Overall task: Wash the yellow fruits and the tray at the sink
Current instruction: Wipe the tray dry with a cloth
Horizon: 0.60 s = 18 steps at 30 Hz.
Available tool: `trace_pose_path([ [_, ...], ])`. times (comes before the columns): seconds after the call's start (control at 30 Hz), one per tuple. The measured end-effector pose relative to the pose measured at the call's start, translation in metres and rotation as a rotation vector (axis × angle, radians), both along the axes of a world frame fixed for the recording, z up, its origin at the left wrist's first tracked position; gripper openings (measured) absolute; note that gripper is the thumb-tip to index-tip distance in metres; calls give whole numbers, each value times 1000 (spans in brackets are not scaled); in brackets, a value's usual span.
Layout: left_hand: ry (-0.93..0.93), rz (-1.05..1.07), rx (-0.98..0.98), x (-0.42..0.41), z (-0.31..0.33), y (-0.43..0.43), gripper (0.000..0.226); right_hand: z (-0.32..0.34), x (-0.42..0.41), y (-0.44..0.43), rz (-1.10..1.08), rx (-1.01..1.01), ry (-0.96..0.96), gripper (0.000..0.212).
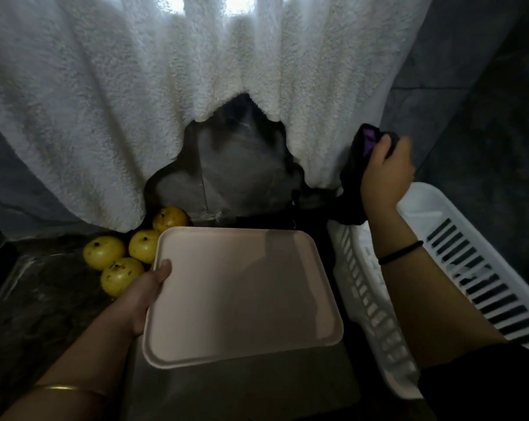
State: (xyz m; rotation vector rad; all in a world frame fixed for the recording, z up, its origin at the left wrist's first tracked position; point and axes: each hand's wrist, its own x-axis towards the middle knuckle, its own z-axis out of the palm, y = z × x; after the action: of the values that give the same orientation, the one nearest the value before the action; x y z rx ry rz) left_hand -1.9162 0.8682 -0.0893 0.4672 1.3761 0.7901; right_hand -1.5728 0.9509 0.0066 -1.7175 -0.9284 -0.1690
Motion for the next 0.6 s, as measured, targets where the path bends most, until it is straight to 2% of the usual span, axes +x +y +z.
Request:
trace_pose_path([
  [0.13, 6, -14, 36, -10, -2, -12, 51, 23, -43, -32, 117, 147, 13, 34],
  [0.2, 1, -17, 42, -15, -3, -19, 52, 34, -71, -47, 197, 135, 53, 28],
  [0.27, -17, -13, 63, -20, -3, -26, 48, 44, -98, -58, 296, 124, 136, 21],
  [0.4, -54, -9, 109, -34, -8, -40, 44, 53, -146, -73, 501, 91, 364, 22],
  [0.47, -39, -13, 106, -43, -12, -43, 49, 37, -158, -73, 607, -28, 462, 24],
  [0.53, -47, -7, 95, -51, -12, -44, 49, 12, -162, -71, 705, -229, 627, 30],
  [0.6, -54, 0, 103, -55, -12, -45, 45, -14, -160, -71, 642, -404, 615, 36],
])
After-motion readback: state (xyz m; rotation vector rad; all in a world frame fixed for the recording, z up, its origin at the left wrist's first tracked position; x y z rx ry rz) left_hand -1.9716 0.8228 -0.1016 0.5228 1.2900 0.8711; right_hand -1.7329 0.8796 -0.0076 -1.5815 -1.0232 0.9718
